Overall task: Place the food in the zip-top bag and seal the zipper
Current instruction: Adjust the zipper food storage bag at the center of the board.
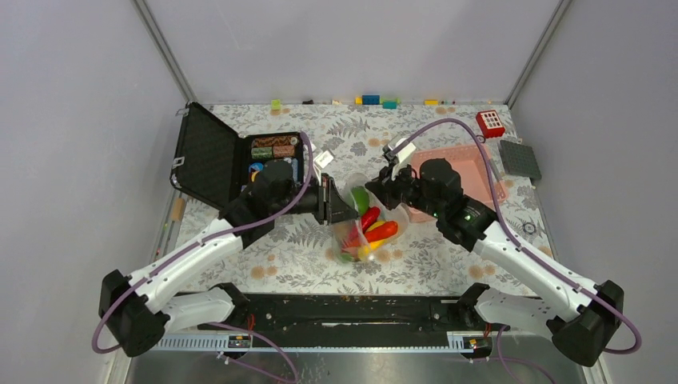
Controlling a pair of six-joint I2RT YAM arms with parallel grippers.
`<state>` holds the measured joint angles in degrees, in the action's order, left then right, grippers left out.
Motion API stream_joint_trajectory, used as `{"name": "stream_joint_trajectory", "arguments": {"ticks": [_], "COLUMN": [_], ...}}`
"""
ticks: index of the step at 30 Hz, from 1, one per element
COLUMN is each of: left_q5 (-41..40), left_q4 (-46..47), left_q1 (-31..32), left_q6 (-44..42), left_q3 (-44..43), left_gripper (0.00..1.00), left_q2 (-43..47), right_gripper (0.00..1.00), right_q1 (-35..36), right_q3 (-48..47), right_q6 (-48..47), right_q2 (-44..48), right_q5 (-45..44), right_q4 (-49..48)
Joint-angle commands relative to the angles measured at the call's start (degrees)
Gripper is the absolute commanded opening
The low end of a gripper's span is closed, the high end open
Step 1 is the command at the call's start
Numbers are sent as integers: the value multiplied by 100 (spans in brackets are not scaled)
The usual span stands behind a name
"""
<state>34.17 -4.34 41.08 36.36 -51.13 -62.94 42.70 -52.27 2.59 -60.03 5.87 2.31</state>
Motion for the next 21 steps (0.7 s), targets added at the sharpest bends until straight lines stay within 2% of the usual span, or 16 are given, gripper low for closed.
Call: {"name": "stream_joint_trajectory", "arguments": {"ticks": [1,2,4,5,10,15,19,21], "left_q5": [253,226,29,-150,-1459,-2639,-2299,-1703], "left_q4": [-118,-180,-213,-240,-562,-1165,-1241,-1328], "left_q1": [354,367,371,368,370,359,361,365], "left_q6": [-626,-757,-905,-988,-1418,-1788,-2336,-2550], "left_q3": [-145,-185,-203,-210,-254,-557,-846,-1005], "left_gripper": [47,64,91,98,99,99,99,99], "left_q2": [453,566,851,1021,1670,1706,1348,1041], "right_gripper": [5,5,5,4,4,5,6,6], "right_q1": [21,24,5,-6,-92,-185,-265,-304], "right_q3": [-453,-512,-624,-674,-817,-1034,-1581,-1815], "right_q6": [-951,-1128,-1459,-1610,-2219,-2488,-2564,-2584], "right_q2": [242,241,224,216,199,117,-221,-431], "right_q5": [1314,1440,1699,1816,2593,3144,3158,3175], "right_q4": [312,450,724,840,1158,1322,1732,1861]}}
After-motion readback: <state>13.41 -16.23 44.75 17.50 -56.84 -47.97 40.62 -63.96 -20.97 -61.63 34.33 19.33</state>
